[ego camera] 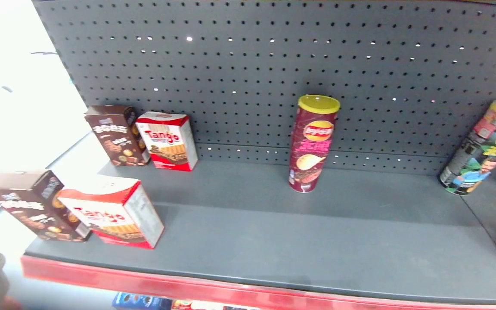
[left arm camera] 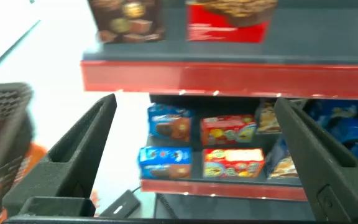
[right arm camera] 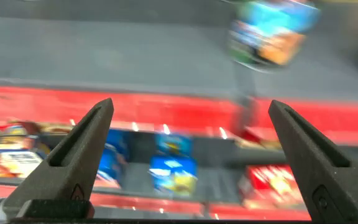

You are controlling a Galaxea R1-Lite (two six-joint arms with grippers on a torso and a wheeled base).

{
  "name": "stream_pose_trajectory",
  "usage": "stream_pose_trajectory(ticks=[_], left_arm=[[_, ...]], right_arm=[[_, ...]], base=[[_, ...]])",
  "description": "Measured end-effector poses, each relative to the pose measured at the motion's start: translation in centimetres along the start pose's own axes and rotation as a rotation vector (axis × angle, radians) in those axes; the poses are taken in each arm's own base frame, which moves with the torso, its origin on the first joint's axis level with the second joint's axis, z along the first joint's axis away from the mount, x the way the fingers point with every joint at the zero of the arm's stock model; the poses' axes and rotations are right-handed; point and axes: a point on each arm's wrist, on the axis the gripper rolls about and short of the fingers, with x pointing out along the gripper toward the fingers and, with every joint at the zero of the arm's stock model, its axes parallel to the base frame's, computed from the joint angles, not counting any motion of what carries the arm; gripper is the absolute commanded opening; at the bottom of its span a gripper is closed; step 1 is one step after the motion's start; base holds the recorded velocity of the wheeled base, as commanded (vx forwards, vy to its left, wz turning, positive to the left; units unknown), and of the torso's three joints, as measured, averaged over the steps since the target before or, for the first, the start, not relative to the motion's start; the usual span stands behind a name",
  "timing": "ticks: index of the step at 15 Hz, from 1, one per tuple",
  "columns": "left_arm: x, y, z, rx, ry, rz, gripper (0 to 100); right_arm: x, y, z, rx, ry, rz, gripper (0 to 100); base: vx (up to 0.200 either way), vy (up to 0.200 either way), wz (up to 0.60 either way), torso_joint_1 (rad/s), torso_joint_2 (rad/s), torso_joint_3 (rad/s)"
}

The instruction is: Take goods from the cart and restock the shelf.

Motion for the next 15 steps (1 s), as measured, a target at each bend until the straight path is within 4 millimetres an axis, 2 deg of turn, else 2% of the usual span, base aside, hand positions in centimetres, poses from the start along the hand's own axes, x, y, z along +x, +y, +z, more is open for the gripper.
stream_pose_trajectory(ticks=[5, 15], left_arm=[[0.00, 0.00, 0.00, 0.000, 0.000, 0.000, 100], [0.00, -0.02, 0.01, 0.004, -0.001, -0.009, 100]], right_arm=[[0.00, 0.00, 0.00, 0.000, 0.000, 0.001, 100], [0.00, -0.01, 0.00, 0.004, 0.000, -0.002, 100]], base=[[0.000, 0.000, 0.60, 0.003, 0.00, 0.002], [0.000, 0.000, 0.00, 0.000, 0.00, 0.000]])
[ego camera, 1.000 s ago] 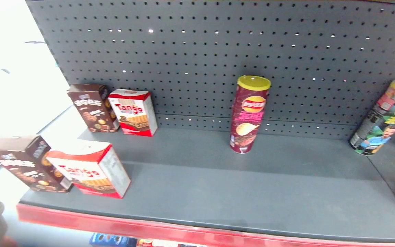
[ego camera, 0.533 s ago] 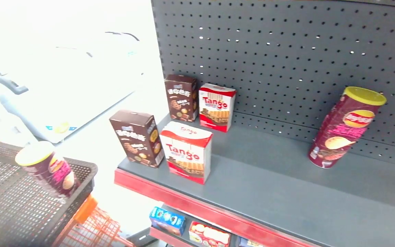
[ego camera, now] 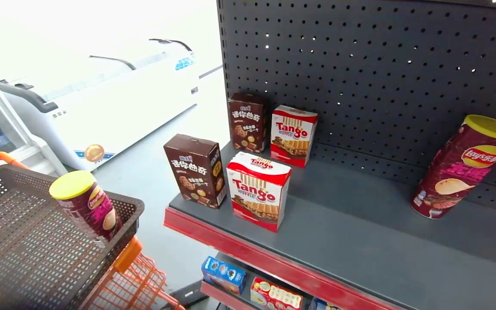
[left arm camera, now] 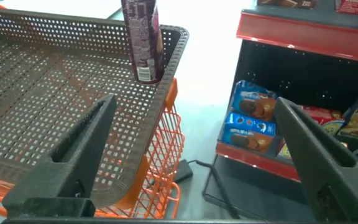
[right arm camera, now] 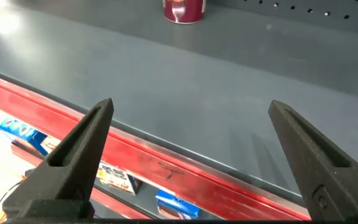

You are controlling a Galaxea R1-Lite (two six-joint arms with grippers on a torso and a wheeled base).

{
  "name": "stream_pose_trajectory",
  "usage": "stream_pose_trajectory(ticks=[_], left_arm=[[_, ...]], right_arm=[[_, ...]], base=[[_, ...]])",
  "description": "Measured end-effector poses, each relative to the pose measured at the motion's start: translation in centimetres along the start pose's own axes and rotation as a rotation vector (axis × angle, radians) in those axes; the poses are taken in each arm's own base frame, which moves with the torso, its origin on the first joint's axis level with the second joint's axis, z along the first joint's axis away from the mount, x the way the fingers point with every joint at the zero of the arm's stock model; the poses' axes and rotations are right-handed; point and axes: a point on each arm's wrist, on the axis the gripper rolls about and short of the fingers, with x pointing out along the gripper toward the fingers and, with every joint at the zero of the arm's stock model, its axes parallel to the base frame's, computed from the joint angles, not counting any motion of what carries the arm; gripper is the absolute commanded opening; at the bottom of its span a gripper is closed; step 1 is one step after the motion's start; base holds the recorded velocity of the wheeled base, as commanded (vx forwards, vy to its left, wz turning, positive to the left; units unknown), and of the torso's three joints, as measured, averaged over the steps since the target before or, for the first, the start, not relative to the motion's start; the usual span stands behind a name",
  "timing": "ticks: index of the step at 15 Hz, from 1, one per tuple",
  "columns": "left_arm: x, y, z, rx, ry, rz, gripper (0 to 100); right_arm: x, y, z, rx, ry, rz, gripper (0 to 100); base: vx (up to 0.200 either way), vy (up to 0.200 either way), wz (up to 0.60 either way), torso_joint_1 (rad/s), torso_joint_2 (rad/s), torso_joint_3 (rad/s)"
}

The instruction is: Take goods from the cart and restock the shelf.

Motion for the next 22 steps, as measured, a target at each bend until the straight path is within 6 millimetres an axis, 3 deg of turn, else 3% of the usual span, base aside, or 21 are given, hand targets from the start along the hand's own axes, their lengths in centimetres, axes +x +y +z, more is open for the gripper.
stream_pose_trajectory(ticks=[7, 11, 15, 18, 22], left_arm=[[-0.1, 0.0, 0.2, 0.005, -0.003, 0.012, 100], [0.3, 0.3, 4.3, 0.016, 0.029, 0.075, 100], [4.0, 0.6, 9.1, 0.008, 0.166, 0.157, 100], [7.5, 0.7, 10.1, -0.014, 0.272, 0.117, 100], [12.4, 1.6, 10.0, -0.022, 0.356, 0.168, 100]], right_arm=[[0.0, 0.0, 0.0, 0.000, 0.000, 0.000, 100], [0.0, 0.0, 0.0, 0.000, 0.000, 0.000, 100], [0.0, 0.0, 0.0, 0.000, 0.000, 0.000, 100], [0.0, 0.0, 0.0, 0.000, 0.000, 0.000, 100], [0.0, 0.0, 0.0, 0.000, 0.000, 0.000, 100]], base=[[0.000, 0.000, 0.00, 0.000, 0.00, 0.000], [0.000, 0.000, 0.00, 0.000, 0.00, 0.000], [0.000, 0.000, 0.00, 0.000, 0.00, 0.000], [0.000, 0.000, 0.00, 0.000, 0.00, 0.000], [0.000, 0.000, 0.00, 0.000, 0.00, 0.000]])
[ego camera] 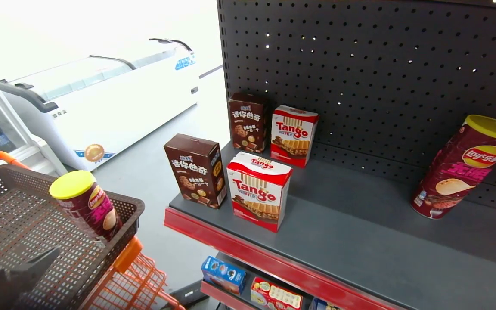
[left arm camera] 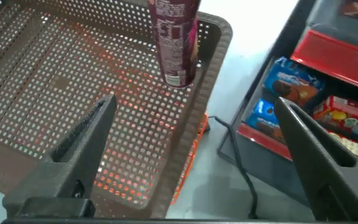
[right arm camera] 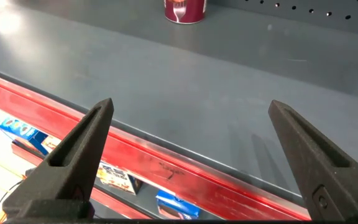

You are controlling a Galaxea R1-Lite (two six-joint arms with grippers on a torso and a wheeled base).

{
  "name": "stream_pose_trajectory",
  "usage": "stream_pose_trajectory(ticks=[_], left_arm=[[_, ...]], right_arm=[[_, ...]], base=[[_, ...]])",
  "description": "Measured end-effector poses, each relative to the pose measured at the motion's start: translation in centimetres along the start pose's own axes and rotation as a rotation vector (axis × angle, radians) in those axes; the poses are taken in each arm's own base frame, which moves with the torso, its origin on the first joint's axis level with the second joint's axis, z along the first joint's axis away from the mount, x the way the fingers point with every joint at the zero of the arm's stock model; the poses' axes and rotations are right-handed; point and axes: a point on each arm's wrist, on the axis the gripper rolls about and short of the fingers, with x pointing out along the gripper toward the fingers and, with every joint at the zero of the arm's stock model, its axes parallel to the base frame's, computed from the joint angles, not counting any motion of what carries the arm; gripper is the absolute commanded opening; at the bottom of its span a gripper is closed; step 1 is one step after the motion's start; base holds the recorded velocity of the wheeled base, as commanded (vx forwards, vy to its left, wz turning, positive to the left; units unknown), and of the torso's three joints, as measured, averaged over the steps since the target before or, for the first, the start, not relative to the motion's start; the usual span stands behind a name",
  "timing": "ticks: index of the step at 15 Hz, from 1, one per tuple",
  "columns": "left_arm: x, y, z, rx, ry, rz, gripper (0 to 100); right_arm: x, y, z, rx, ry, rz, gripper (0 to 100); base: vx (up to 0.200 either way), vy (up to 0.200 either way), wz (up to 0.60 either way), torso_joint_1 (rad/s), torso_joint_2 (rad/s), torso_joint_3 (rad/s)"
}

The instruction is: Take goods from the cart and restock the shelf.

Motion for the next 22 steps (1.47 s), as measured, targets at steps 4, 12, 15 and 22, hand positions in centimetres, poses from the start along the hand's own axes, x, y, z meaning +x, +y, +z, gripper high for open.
stream_pose_trajectory(ticks=[4, 12, 15, 22], left_arm=[[5.3, 0.1, 1.2, -0.004, -0.008, 0.046, 100], [14.3, 0.4, 0.6, 0.041, -0.098, 0.083, 100], [16.2, 0.7, -0.6, 0.043, -0.054, 0.093, 100], [18.4, 1.2, -1.5, 0.027, -0.039, 0.110, 100]], right_arm=[[0.0, 0.0, 0.0, 0.000, 0.000, -0.001, 100], [0.0, 0.0, 0.0, 0.000, 0.000, 0.000, 100], [0.0, 0.0, 0.0, 0.000, 0.000, 0.000, 100], [0.0, 0.0, 0.0, 0.000, 0.000, 0.000, 100]], base=[[0.000, 0.000, 0.00, 0.000, 0.00, 0.000], [0.000, 0.000, 0.00, 0.000, 0.00, 0.000], [0.000, 0.000, 0.00, 0.000, 0.00, 0.000], [0.000, 0.000, 0.00, 0.000, 0.00, 0.000]])
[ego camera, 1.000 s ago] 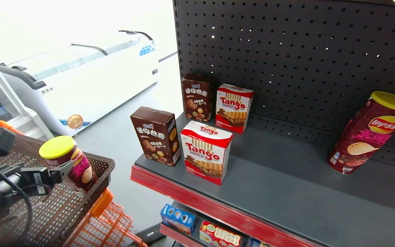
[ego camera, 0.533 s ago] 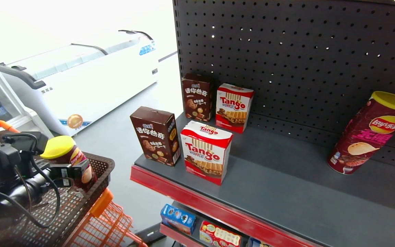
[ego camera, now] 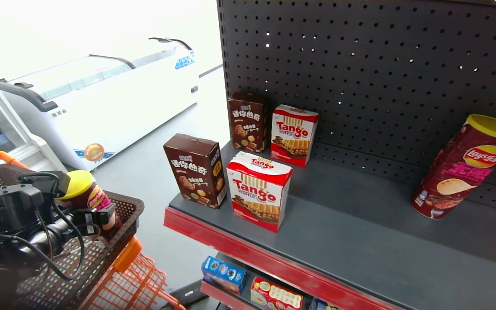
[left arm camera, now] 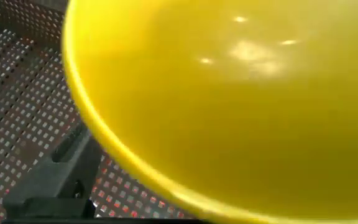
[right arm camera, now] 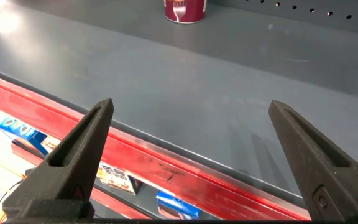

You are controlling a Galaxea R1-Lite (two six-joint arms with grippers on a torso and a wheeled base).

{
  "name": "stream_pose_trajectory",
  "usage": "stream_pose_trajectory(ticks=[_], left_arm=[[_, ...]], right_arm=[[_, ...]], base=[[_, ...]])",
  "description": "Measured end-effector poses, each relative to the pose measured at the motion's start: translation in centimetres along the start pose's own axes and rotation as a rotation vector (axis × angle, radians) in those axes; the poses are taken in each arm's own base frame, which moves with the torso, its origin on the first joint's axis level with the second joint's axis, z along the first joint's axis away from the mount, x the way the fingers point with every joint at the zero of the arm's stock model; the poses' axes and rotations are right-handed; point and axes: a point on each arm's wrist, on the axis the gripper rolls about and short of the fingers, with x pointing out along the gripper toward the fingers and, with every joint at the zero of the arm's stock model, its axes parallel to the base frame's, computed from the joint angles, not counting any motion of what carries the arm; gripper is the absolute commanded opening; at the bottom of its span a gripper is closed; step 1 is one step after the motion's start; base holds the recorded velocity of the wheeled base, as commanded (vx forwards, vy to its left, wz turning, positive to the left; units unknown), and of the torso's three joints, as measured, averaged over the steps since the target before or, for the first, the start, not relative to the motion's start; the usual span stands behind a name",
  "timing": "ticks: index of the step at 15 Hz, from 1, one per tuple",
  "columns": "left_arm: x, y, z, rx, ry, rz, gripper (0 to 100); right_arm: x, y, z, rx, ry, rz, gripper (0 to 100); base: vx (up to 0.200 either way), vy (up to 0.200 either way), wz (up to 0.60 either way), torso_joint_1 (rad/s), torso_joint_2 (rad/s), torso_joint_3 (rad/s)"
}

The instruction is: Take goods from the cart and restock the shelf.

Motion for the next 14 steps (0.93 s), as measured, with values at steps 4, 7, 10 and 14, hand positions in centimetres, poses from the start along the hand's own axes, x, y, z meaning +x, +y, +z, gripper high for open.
stream_pose_trajectory(ticks=[4, 7, 10, 14], left_arm=[[1.3, -0.1, 0.3, 0.005, -0.013, 0.002, 0], [1.5, -0.4, 1.0, 0.006, -0.059, -0.007, 0], [0.5, -0.6, 2.9, 0.071, -0.152, -0.015, 0], [-2.9, -0.2, 5.9, 0.130, -0.235, -0.041, 0]], right_arm=[[0.0, 0.0, 0.0, 0.000, 0.000, 0.000, 100], [0.0, 0.0, 0.0, 0.000, 0.000, 0.000, 100], [0.0, 0.0, 0.0, 0.000, 0.000, 0.000, 100], [0.0, 0.0, 0.0, 0.000, 0.000, 0.000, 100]], base=[[0.000, 0.000, 0.00, 0.000, 0.00, 0.000], [0.000, 0.000, 0.00, 0.000, 0.00, 0.000], [0.000, 0.000, 0.00, 0.000, 0.00, 0.000], [0.000, 0.000, 0.00, 0.000, 0.00, 0.000]])
